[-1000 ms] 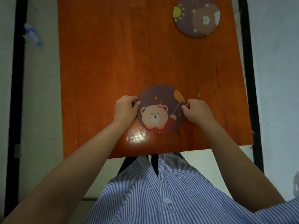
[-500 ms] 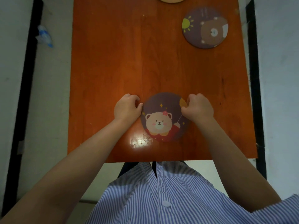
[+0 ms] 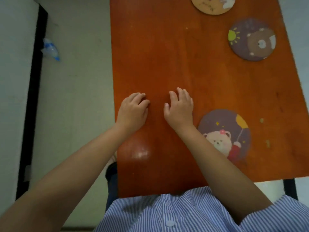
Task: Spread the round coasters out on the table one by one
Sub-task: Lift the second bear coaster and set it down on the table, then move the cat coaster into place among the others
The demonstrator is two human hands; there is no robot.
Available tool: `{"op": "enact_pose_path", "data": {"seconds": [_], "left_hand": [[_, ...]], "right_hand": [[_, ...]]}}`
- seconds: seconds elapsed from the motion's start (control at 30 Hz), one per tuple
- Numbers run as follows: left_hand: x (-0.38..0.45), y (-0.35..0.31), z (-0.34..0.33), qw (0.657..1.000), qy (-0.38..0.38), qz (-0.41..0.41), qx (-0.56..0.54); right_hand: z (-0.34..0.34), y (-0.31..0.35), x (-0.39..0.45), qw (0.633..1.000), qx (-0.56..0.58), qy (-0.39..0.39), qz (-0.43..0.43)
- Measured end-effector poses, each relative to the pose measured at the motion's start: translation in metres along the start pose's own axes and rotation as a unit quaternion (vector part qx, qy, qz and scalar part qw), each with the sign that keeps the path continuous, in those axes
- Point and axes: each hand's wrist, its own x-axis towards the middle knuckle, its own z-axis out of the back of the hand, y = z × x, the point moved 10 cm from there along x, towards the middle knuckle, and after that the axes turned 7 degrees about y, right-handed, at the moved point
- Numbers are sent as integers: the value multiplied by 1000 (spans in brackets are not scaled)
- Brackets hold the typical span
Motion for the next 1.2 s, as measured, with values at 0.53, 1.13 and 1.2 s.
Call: {"op": "enact_pose_path", "data": {"seconds": [0.53,1.13,1.2], "left_hand": [[44,61,-13,955,138,-247,95],[282,10,74,892,180,-396,123],[317,1,84,886,177,-409,127]], "right_hand": [[-31,18,-7,974,-23,-99,-204],[69,-1,125,904,117,-187,-365],[83,-9,151,885,146,-201,-393]]}}
